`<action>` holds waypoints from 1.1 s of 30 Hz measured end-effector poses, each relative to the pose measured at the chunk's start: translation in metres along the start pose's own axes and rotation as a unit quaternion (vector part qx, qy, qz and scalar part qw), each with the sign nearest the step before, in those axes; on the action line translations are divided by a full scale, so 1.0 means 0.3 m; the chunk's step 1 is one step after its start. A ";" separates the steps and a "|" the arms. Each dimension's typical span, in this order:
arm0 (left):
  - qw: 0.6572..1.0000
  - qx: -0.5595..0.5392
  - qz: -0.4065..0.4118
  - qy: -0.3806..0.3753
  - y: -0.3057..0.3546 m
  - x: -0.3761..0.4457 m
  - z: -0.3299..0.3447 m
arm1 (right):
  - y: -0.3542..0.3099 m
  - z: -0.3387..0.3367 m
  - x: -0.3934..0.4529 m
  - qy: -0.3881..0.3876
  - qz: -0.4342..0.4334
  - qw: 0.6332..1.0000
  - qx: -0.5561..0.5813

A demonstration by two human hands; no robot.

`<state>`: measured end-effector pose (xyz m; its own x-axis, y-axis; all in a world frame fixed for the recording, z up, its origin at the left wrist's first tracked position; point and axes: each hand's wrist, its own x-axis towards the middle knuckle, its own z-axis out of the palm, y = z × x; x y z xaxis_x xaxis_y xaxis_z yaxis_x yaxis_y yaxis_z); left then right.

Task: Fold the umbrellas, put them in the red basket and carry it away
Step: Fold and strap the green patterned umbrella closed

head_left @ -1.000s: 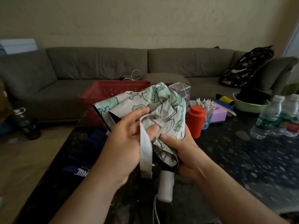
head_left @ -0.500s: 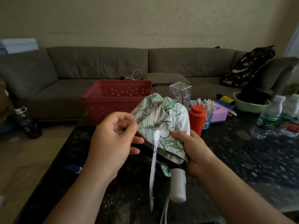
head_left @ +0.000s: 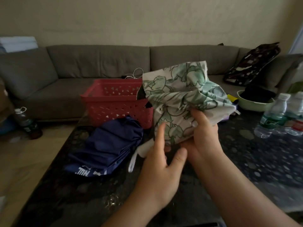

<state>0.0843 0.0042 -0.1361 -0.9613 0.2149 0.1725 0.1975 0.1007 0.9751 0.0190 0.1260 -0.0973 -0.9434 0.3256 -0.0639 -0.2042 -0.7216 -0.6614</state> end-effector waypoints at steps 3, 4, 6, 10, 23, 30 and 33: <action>0.992 -0.108 -0.015 0.067 0.013 0.039 0.005 | 0.017 0.012 -0.021 -0.071 0.101 0.991 0.057; 0.984 -0.155 -0.025 0.083 0.018 0.052 0.011 | 0.032 0.014 -0.039 -0.082 0.135 0.986 0.055; 0.969 -0.200 -0.026 0.143 0.018 0.079 0.020 | 0.072 0.019 -0.088 -0.091 0.187 0.977 0.043; 0.938 -0.207 0.013 0.276 0.029 0.113 -0.024 | 0.147 0.023 -0.170 -0.117 0.218 0.968 -0.026; 0.910 -0.195 0.043 0.363 0.034 0.159 -0.284 | -0.086 -0.001 -0.219 -0.279 -0.227 0.765 -0.535; 0.955 -0.112 0.020 0.274 0.065 0.129 -0.287 | -0.055 -0.016 -0.113 -0.221 -0.205 0.776 -0.554; 0.957 -0.152 -0.021 0.248 0.077 0.124 -0.301 | -0.076 -0.037 -0.106 -0.245 -0.170 0.799 -0.522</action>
<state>0.0359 -0.0733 -0.0946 -0.9548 -0.2787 0.1032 0.1637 -0.2034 0.9653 0.0565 0.1389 -0.0886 -0.9209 -0.0685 0.3837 -0.3828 0.3436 -0.8575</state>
